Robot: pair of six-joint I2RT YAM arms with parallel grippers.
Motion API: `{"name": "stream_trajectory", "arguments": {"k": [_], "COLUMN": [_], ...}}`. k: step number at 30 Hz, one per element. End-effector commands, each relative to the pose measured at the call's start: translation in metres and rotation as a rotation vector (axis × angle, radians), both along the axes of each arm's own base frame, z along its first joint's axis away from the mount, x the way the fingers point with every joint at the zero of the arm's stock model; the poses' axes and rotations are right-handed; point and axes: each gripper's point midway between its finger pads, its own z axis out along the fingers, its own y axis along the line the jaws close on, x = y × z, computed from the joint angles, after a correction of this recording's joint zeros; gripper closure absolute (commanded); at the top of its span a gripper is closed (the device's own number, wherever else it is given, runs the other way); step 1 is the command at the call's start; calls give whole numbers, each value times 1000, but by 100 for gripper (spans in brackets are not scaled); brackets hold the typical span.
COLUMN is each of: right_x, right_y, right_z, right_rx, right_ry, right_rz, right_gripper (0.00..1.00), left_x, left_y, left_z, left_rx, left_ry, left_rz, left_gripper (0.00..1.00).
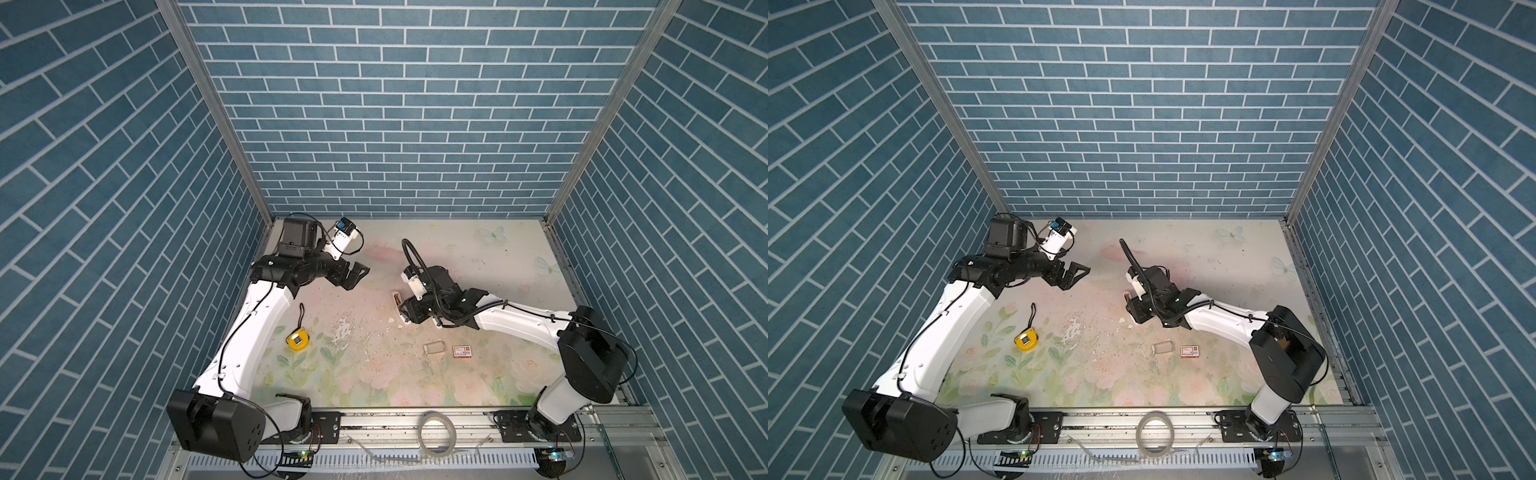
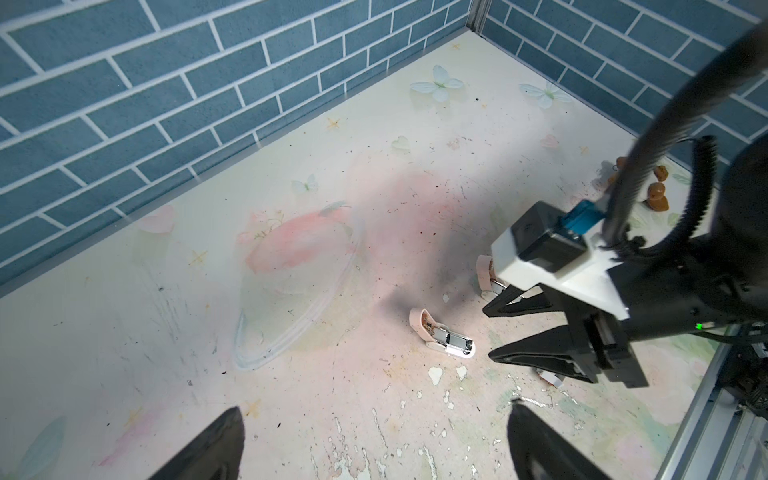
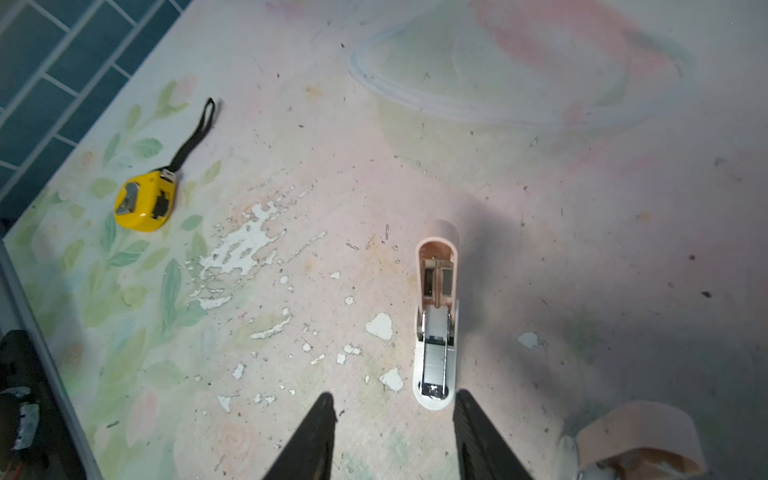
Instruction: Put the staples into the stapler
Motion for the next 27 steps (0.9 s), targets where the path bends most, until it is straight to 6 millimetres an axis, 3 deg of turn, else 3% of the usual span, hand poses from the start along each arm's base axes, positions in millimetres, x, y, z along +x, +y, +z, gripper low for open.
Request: {"name": "stream_trajectory", "arguments": {"k": [1, 17, 27], "right_x": [5, 15, 17], "right_y": [4, 9, 4], "right_z": [-9, -60, -78], "right_rx": [-25, -179, -230], "right_ry": [4, 55, 54], "right_rz": [-9, 8, -8], "right_gripper": [52, 53, 56], "left_x": [-4, -21, -24], "left_y": [3, -10, -10], "left_z": [2, 2, 1], "left_rx": [17, -50, -51], "left_ry": [0, 43, 40], "left_rz": [-12, -89, -89], "left_gripper": [0, 0, 1]}}
